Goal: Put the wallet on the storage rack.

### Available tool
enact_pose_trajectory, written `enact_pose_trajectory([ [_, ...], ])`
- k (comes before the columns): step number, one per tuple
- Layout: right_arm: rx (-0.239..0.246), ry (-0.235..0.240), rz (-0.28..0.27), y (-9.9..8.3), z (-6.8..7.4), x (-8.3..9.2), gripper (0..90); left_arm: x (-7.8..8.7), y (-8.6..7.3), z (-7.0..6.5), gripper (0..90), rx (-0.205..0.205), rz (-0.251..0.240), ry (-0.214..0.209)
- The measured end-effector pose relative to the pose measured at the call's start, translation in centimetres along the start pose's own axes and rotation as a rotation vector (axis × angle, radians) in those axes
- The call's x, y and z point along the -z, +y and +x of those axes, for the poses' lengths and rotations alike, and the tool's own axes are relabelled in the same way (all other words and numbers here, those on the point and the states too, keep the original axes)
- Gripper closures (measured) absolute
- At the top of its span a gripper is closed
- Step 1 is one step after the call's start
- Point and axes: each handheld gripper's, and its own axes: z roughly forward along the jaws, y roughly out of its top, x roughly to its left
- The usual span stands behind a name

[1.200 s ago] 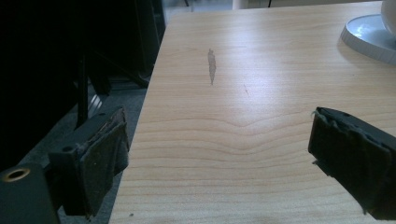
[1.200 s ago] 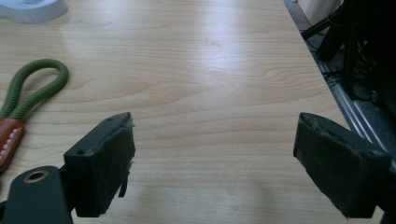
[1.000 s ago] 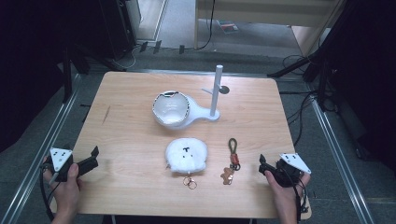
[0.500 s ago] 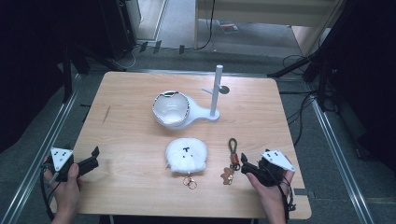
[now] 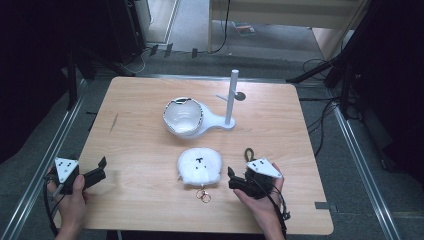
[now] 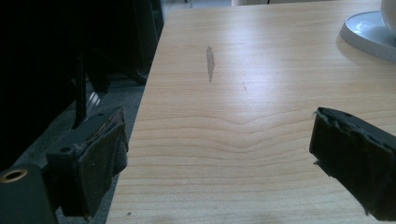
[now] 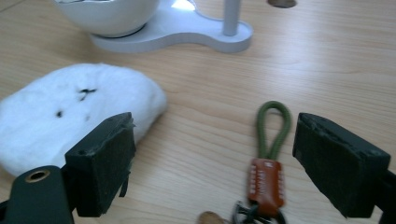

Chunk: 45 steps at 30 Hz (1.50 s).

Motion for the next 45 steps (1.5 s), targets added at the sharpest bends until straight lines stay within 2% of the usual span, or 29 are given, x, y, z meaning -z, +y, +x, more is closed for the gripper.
enact_pose_trajectory([
  [6, 0.007, 0.036, 0.023, 0.1, 1.8, -1.3, 12.8, 0.0, 0.0, 0.0, 5.9, 0.001, -0.004, 0.002],
  [11, -0.001, 0.061, 0.035, 0.2, 2.6, -2.1, 13.0, 0.0, 0.0, -0.1, 5.9, 0.000, -0.006, 0.002],
  [17, 0.006, 0.058, 0.052, 0.3, 3.5, -3.2, 13.3, 0.0, 0.0, 0.0, 5.9, 0.002, 0.001, -0.002],
  [23, -0.004, 0.069, 0.077, 0.2, 4.1, -4.2, 13.5, 0.0, 0.0, 0.0, 5.9, 0.004, 0.003, -0.003],
  [32, -0.013, 0.053, 0.107, 0.0, 4.7, -5.4, 14.3, -0.1, 0.0, 0.0, 6.3, 0.008, 0.003, -0.001],
  [36, -0.017, 0.058, 0.116, -0.1, 4.9, -5.7, 15.8, -0.1, 0.0, 0.0, 6.4, 0.010, 0.003, -0.001],
  [37, -0.022, 0.073, 0.123, -0.1, 5.0, -5.9, 19.2, -0.1, 0.0, 0.1, 6.5, 0.012, 0.003, 0.000],
  [45, 0.000, 0.074, 0.131, -0.3, 5.4, -6.1, 23.5, -0.1, 0.0, 0.1, 6.6, 0.014, 0.004, -0.001],
])
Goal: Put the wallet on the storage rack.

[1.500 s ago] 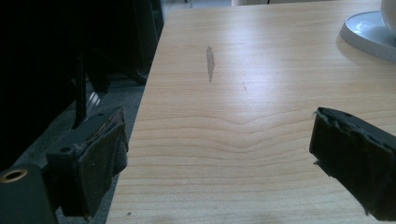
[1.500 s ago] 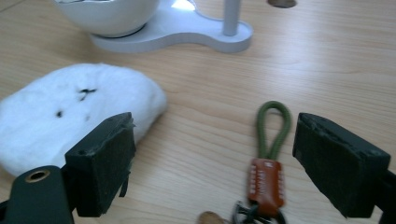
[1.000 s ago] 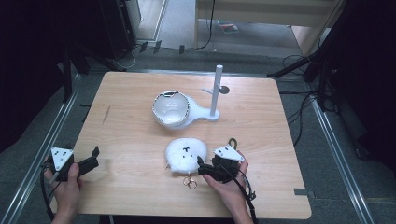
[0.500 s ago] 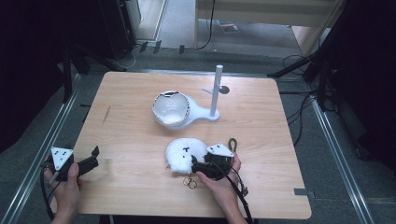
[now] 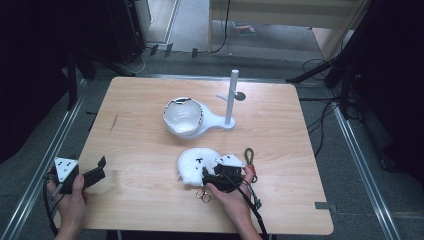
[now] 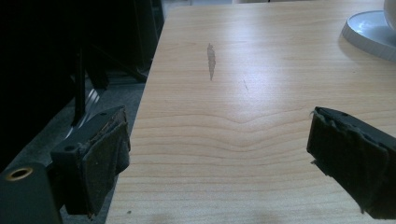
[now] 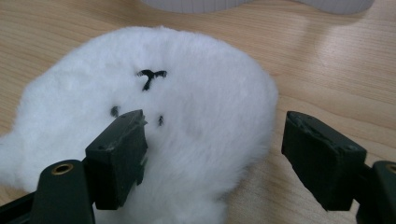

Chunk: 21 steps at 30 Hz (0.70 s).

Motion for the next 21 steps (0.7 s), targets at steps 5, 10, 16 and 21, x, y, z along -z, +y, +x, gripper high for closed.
enact_pose_trajectory([
  [5, 0.010, 0.026, 0.010, -0.2, 0.1, -0.2, 31.7, 0.0, 0.0, 0.0, 6.8, 0.000, 0.003, 0.002],
  [10, -0.012, 0.096, 0.035, -0.3, -0.3, -0.5, 41.1, 0.0, 0.0, -0.1, 7.2, -0.003, 0.009, 0.009],
  [16, 0.012, 0.083, 0.010, -0.6, 0.3, -0.7, 51.1, 0.0, 0.0, -0.1, 7.2, -0.005, 0.009, 0.011],
  [21, 0.003, 0.081, 0.007, -0.6, 0.7, -0.7, 63.7, -0.1, 0.0, -0.1, 7.2, -0.007, 0.011, 0.015],
])
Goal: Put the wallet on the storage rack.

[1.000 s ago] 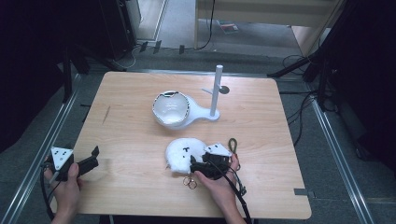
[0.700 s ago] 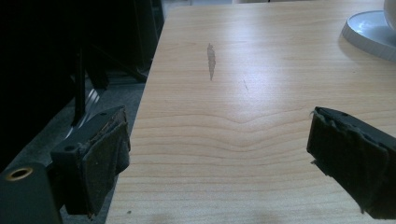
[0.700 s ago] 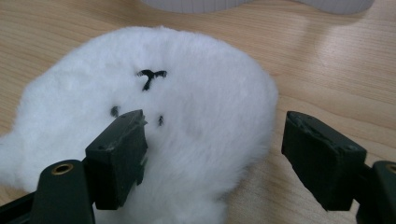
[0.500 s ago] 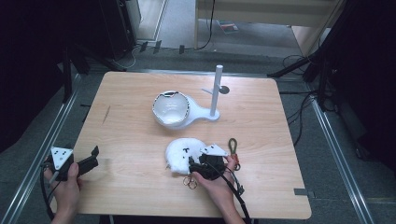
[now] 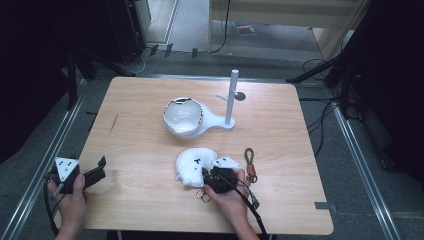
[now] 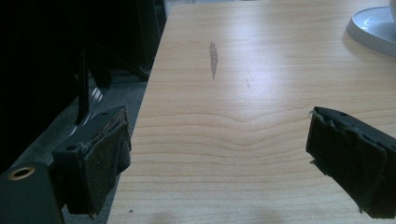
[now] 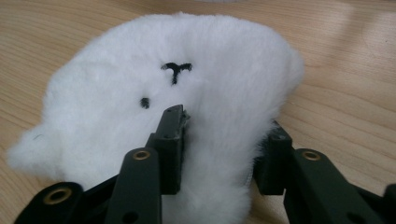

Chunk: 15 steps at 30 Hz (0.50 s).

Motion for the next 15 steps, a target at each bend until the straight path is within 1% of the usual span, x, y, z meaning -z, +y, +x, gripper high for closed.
enact_pose_trajectory([
  [3, 0.005, -0.006, 0.002, 0.03, -0.03, 0.00, 66.2, 0.01, 0.01, 0.05, 7.2, 0.004, 0.002, -0.002],
  [4, -0.002, -0.009, 0.001, 0.04, -0.07, -0.01, 68.9, -0.01, 0.01, 0.06, 7.2, 0.008, 0.004, -0.001],
  [5, -0.002, -0.009, 0.001, 0.04, -0.07, -0.01, 68.9, -0.01, 0.01, 0.06, 7.2, 0.008, 0.004, -0.001],
  [7, -0.006, -0.016, -0.011, -0.01, -0.16, 0.03, 74.4, -0.04, 0.02, 0.07, 7.2, 0.010, 0.005, -0.001],
  [8, -0.006, -0.016, -0.011, -0.01, -0.16, 0.03, 74.4, -0.04, 0.02, 0.07, 7.2, 0.010, 0.005, -0.001],
  [9, 0.005, -0.016, -0.020, -0.01, 0.00, 0.10, 78.0, -0.04, 0.02, 0.08, 7.2, 0.011, 0.006, -0.001],
  [12, 0.020, -0.026, -0.025, 0.03, 0.22, 0.21, 79.8, -0.04, 0.03, 0.12, 7.2, 0.012, 0.008, -0.002],
  [13, 0.020, -0.026, -0.025, 0.03, 0.22, 0.21, 79.8, -0.04, 0.03, 0.12, 7.2, 0.012, 0.008, -0.002],
  [14, 0.004, -0.011, -0.032, 0.12, 0.14, 0.40, 80.3, -0.04, 0.03, 0.15, 7.2, 0.013, 0.008, -0.003],
  [15, 0.000, -0.003, -0.035, 0.16, 0.10, 0.49, 80.4, -0.05, 0.03, 0.16, 7.2, 0.016, 0.008, -0.004],
])
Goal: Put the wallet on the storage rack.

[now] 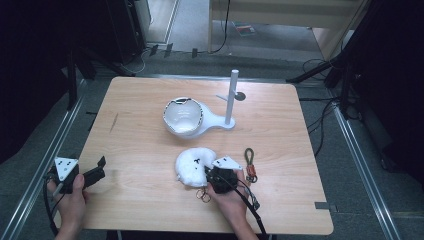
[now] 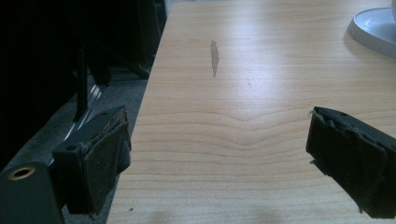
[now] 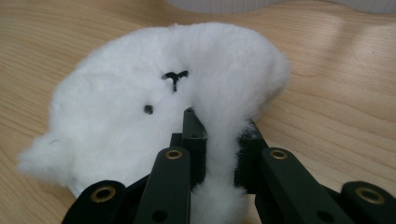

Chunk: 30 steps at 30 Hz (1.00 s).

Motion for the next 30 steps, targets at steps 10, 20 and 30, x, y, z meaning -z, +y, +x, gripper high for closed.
enact_pose_trajectory([
  [10, 0.000, 0.014, -0.054, 1.4, 0.6, 1.8, 80.4, 0.0, 0.0, 0.0, 7.2, 0.002, 0.001, 0.001],
  [20, -0.020, -0.014, -0.149, 3.7, 0.8, 4.1, 80.0, 0.0, 0.0, 0.0, 7.2, 0.003, 0.001, 0.001],
  [30, -0.063, -0.091, -0.210, 6.5, 0.2, 5.0, 79.1, 0.0, 0.0, 0.1, 7.2, 0.008, 0.001, 0.000],
])
